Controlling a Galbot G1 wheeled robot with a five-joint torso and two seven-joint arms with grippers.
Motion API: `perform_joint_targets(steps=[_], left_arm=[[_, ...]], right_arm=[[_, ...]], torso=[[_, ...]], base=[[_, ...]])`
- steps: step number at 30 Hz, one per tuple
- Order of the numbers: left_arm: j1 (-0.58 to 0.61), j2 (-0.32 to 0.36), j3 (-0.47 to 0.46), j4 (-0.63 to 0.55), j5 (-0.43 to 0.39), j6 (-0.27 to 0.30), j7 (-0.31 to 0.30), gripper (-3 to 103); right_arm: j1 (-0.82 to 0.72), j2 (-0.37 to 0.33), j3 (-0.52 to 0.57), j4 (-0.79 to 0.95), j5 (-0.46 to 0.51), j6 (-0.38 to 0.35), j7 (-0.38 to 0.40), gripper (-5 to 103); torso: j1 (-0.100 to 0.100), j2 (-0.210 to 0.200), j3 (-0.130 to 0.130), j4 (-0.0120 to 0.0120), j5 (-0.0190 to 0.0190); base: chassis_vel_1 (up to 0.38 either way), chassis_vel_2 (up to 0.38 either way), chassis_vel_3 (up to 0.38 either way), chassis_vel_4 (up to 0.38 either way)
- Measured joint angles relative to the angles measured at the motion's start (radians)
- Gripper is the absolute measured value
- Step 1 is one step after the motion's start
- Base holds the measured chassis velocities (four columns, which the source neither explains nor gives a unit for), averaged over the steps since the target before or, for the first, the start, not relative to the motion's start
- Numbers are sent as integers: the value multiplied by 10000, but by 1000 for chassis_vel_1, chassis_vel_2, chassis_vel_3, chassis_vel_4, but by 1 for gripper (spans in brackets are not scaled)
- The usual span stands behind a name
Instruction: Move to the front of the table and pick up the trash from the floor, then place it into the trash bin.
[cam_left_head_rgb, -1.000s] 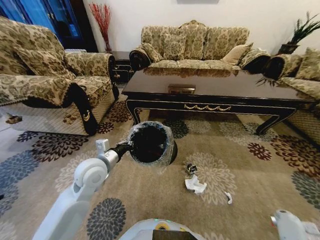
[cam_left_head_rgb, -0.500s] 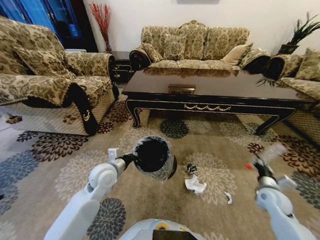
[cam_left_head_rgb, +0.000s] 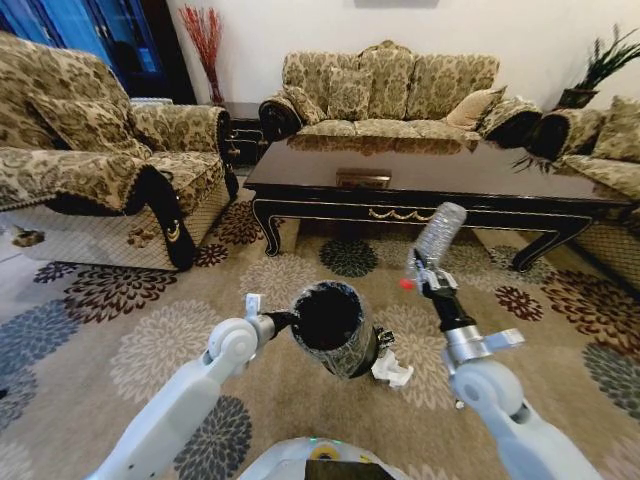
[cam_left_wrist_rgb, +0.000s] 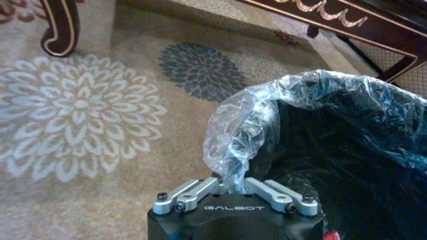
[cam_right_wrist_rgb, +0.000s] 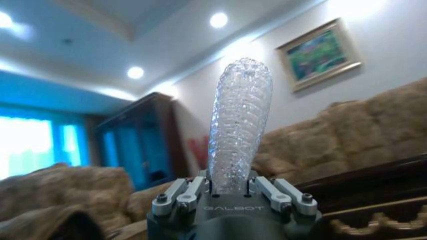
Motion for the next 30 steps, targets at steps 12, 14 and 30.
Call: perform_joint_targets(steps=[12, 14, 30], left_arm=[[-2137, -959, 1091, 1593, -615, -1, -281, 2], [-2319, -1036, 1182, 1748, -654, 0, -292, 2], [-2667, -822, 1082, 1779, -915, 4, -295, 2]], right_arm=[[907, -86, -2216, -1214, -1629, 523, -541, 26], [1108, -17, -2377, -1374, -1680, 550, -548, 26], [2008, 221, -2794, -2413, -1740, 1224, -938, 54]], torso=[[0, 0, 0, -4, 3], [0, 0, 1, -2, -1], [1, 0, 0, 0, -1]], base=[[0, 0, 0, 0], [0, 0, 0, 0], [0, 0, 0, 0]])
